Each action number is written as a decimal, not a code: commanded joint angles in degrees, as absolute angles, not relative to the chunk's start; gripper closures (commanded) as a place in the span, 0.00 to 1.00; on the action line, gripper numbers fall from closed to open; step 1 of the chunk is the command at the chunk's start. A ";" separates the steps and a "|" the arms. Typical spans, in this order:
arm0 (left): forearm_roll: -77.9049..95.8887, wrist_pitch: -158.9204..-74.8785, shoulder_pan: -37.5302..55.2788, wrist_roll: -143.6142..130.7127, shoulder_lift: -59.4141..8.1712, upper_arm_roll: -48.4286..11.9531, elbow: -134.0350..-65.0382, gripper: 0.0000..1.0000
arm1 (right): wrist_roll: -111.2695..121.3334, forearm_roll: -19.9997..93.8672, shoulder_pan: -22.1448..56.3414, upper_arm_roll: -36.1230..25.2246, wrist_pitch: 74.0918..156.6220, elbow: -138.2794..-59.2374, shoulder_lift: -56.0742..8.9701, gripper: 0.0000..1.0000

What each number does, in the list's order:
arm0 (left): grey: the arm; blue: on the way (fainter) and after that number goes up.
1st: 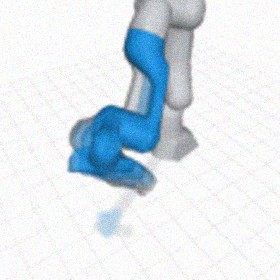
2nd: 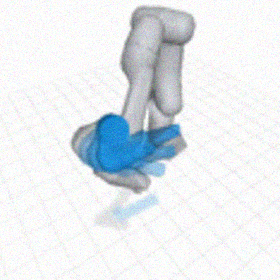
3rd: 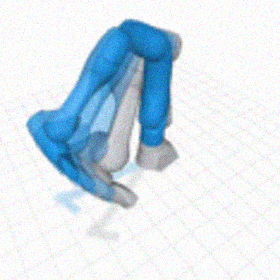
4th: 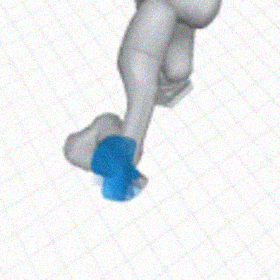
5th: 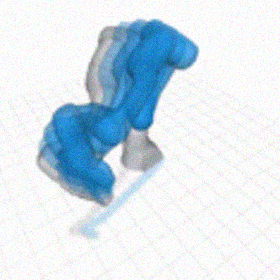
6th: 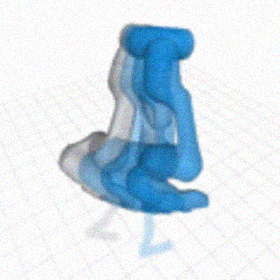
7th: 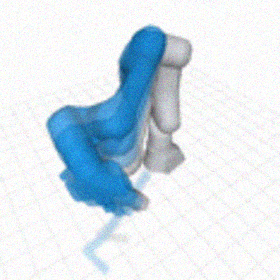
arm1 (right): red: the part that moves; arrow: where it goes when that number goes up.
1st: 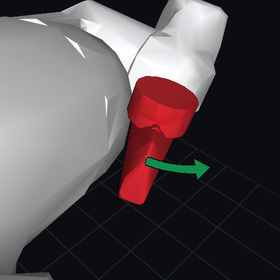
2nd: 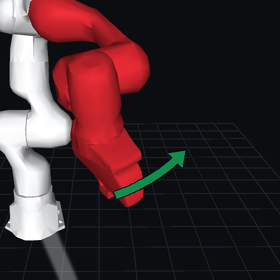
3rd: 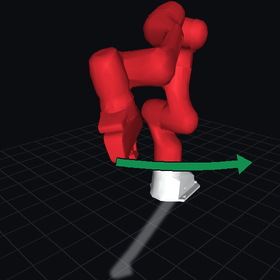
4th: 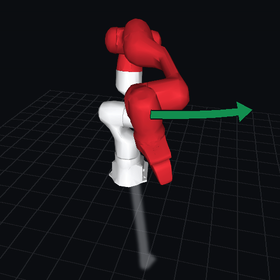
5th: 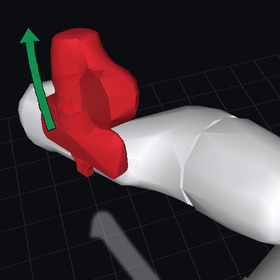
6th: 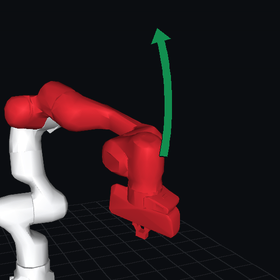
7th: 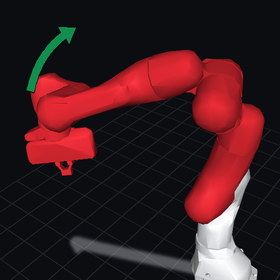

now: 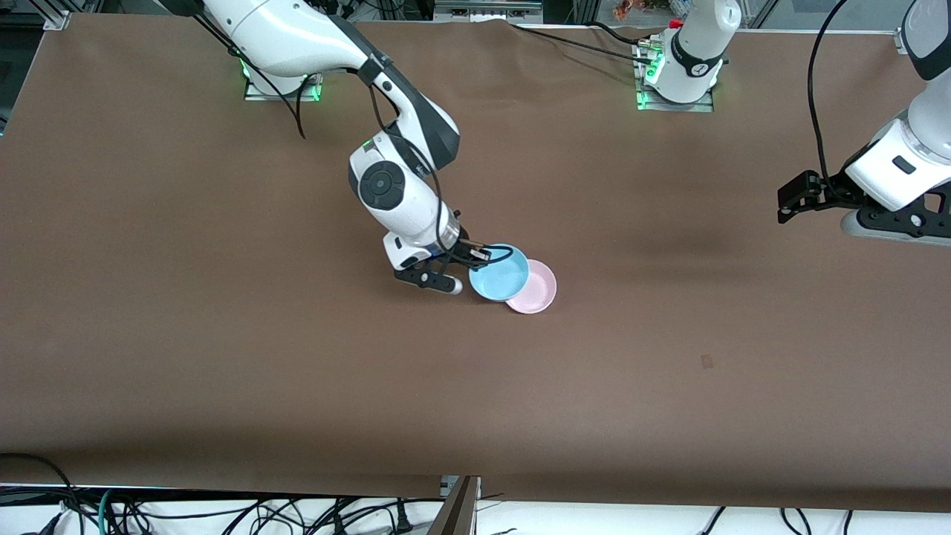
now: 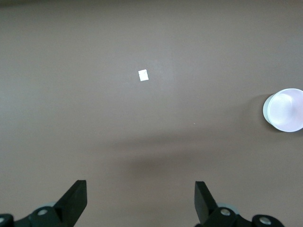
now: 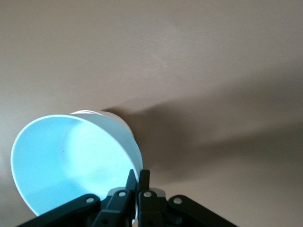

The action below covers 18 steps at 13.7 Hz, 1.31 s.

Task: Stack pink and blue bowls on white bowl
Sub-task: 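Carry the blue bowl with the right gripper and lower it into the pink bowl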

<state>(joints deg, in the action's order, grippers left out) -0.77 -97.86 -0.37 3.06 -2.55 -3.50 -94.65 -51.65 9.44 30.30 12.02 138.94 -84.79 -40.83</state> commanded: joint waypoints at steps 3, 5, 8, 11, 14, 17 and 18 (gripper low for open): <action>0.00 -97.56 -0.18 4.57 -1.32 -3.16 -95.98 0.00 | -56.15 8.52 35.40 8.19 142.37 -79.28 -45.52 1.00; -0.09 -97.65 -0.18 4.66 -1.41 -3.25 -95.98 0.00 | -59.31 8.44 37.61 6.86 143.26 -77.27 -47.28 1.00; -0.44 -98.00 -0.18 4.75 -1.58 -3.25 -95.89 0.00 | -59.76 8.44 38.49 6.77 143.44 -76.82 -48.42 1.00; -0.35 -98.00 -0.18 4.75 -1.58 -3.08 -95.89 0.00 | -60.03 8.44 38.76 6.77 143.61 -76.64 -48.78 1.00; -0.26 -98.00 -0.18 4.75 -1.58 -3.08 -95.89 0.00 | -60.03 8.44 38.76 6.77 143.61 -76.64 -49.30 1.00; -0.09 -97.91 -0.26 4.75 -1.58 -2.99 -95.89 0.00 | -60.03 8.44 39.29 6.77 143.61 -76.64 -49.83 1.00; -0.09 -97.91 -0.26 4.75 -1.58 -2.99 -95.89 0.00 | -60.03 8.44 39.29 6.77 143.61 -76.64 -49.92 1.00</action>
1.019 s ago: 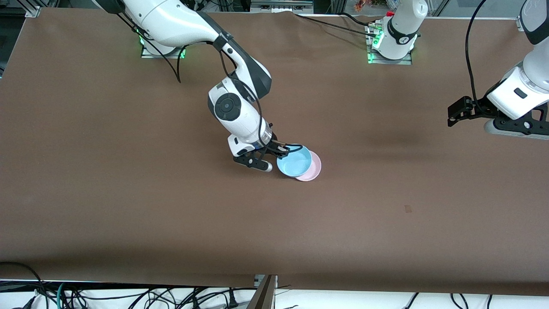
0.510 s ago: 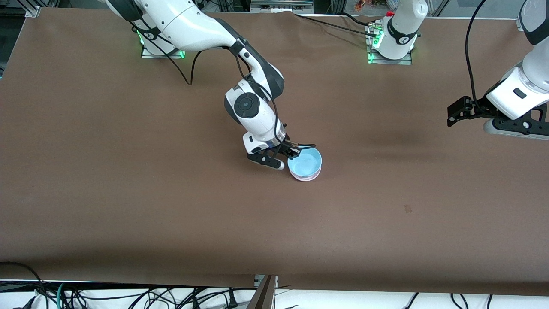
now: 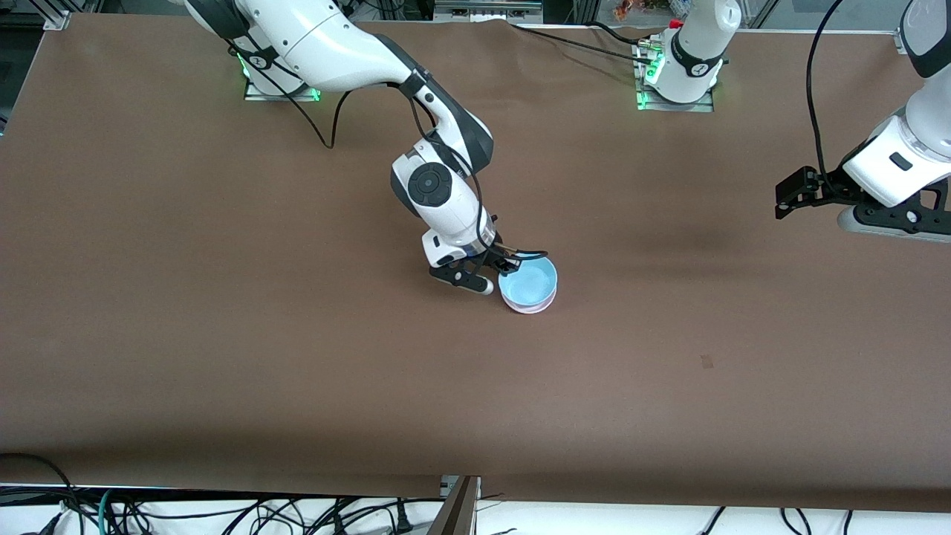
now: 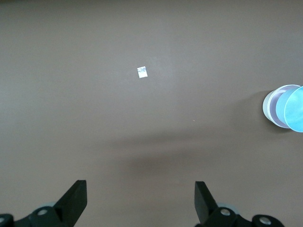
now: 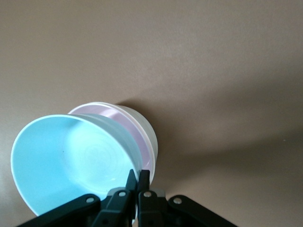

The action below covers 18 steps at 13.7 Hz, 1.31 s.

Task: Stack pink and blue bowls on white bowl
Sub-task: 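Open the right gripper to release the blue bowl on the stack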

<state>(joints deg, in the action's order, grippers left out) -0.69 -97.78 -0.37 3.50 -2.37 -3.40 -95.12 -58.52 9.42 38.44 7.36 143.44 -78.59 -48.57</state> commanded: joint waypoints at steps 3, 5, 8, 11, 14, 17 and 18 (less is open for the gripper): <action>0.09 -97.91 -0.26 4.75 -1.58 -2.90 -95.89 0.00 | -60.03 8.44 39.73 6.77 143.61 -76.64 -50.01 1.00; 0.09 -97.91 -0.26 4.75 -1.58 -2.90 -95.89 0.00 | -60.03 8.44 39.73 6.77 143.61 -76.64 -50.01 0.99; 0.44 -97.91 -0.35 4.66 -1.58 -2.81 -95.80 0.00 | -60.03 8.44 39.64 6.68 143.70 -76.64 -50.01 0.46; 0.44 -97.82 -0.26 4.66 -1.58 -2.81 -95.80 0.00 | -59.24 8.52 39.64 5.54 143.44 -76.29 -49.66 0.00; 0.44 -97.82 -0.26 4.66 -1.58 -2.81 -95.80 0.00 | -58.63 8.44 39.11 4.40 138.28 -73.40 -49.22 0.00; 0.44 -97.82 -0.26 4.66 -1.58 -2.81 -95.80 0.00 | -54.34 8.44 38.50 3.25 130.63 -69.70 -48.61 0.00; 0.44 -97.82 -0.26 4.66 -1.58 -2.81 -95.80 0.00 | -50.49 8.44 38.15 1.95 128.26 -69.78 -47.73 0.00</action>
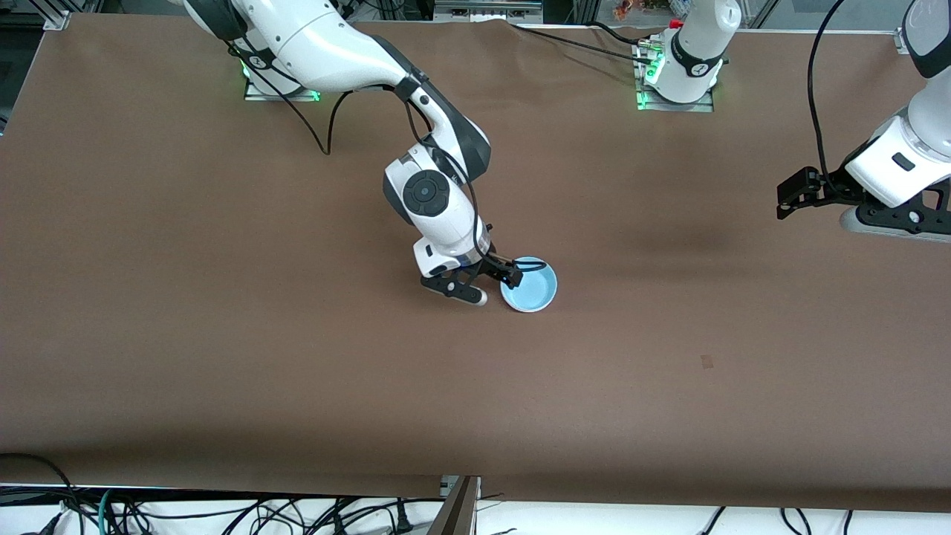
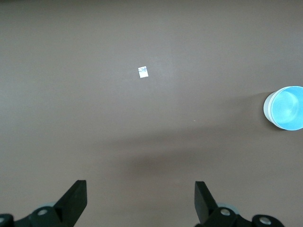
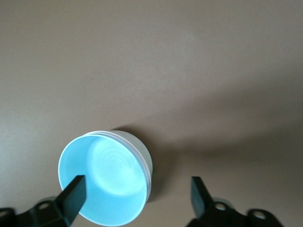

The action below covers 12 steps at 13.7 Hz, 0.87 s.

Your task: Stack pink and blue bowls on white bowl

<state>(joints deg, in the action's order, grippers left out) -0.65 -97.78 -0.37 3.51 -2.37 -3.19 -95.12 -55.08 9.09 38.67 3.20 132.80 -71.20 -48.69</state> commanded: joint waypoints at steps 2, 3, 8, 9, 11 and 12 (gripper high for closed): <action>0.44 -97.74 -0.26 4.66 -1.58 -2.81 -95.80 0.00 | -40.82 8.44 37.88 -0.34 123.34 -70.22 -45.89 0.00; 0.44 -97.73 -0.26 4.75 -1.58 -2.81 -95.80 0.00 | -37.56 8.26 37.45 -1.48 119.92 -70.22 -45.01 0.00; 0.44 -97.73 -0.26 4.66 -1.58 -2.81 -95.80 0.00 | -17.52 8.35 34.55 -8.08 107.15 -70.49 -41.76 0.00; 0.44 -97.73 -0.26 4.66 -1.58 -2.81 -95.80 0.00 | -15.14 8.35 32.80 -8.00 106.44 -71.53 -40.70 0.00; 0.44 -97.73 -0.26 4.66 -1.58 -2.81 -95.80 0.00 | -11.88 8.09 29.98 -7.47 106.35 -74.96 -37.98 0.00; 0.44 -97.73 -0.26 4.66 -1.58 -2.81 -95.80 0.00 | -9.60 7.82 28.49 -7.38 106.35 -76.10 -36.75 0.00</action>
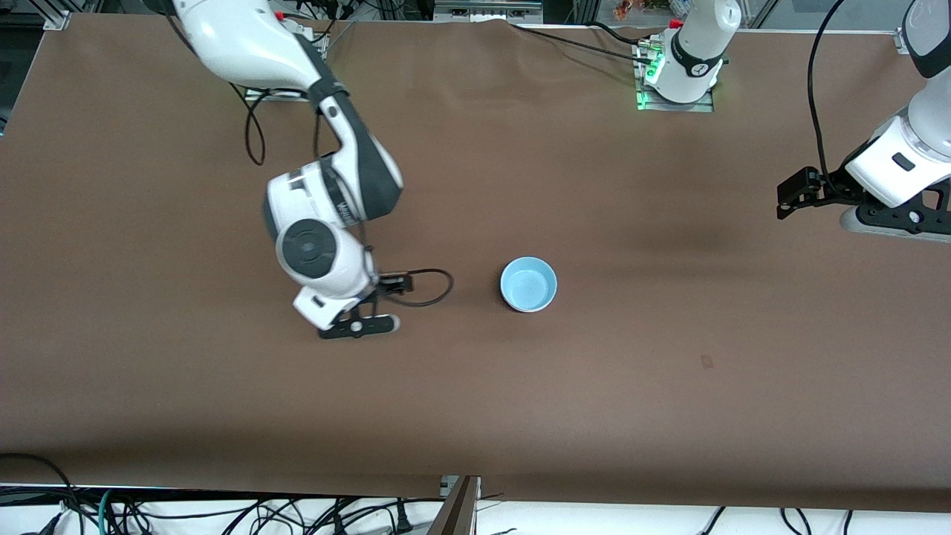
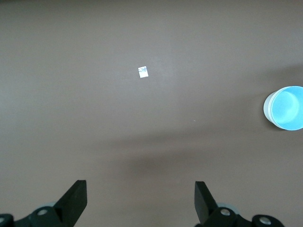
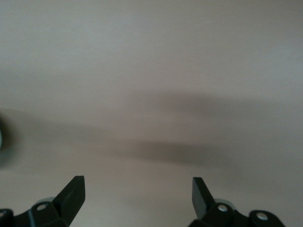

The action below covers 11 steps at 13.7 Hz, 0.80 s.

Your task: Stack pink and blue bowls on white bowl

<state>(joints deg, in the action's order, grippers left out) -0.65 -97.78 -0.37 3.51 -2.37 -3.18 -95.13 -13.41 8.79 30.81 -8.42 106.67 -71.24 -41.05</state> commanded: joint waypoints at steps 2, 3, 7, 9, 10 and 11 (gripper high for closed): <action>0.44 -97.65 -0.26 4.66 -1.58 -2.81 -95.80 0.00 | -6.77 7.73 26.12 -7.38 103.82 -78.04 -33.15 0.00; 0.44 -97.65 -0.26 4.66 -1.58 -2.81 -95.80 0.00 | -6.77 7.73 24.89 -7.38 101.80 -78.57 -31.57 0.00; 0.44 -97.65 -0.26 4.66 -1.58 -2.81 -95.80 0.00 | -4.76 7.73 18.57 -5.98 98.79 -85.84 -20.87 0.00; 0.44 -97.56 -0.26 4.66 -1.58 -2.81 -95.89 0.00 | -3.43 6.86 14.43 -4.14 95.82 -87.97 -16.80 0.00; 0.44 -97.56 -0.26 4.75 -1.58 -2.81 -95.89 0.00 | -3.25 4.85 13.02 -4.04 94.32 -87.89 -15.48 0.00; 0.44 -97.56 -0.26 4.75 -1.58 -2.81 -95.89 0.00 | -2.21 2.75 11.96 -3.69 93.35 -87.98 -14.16 0.00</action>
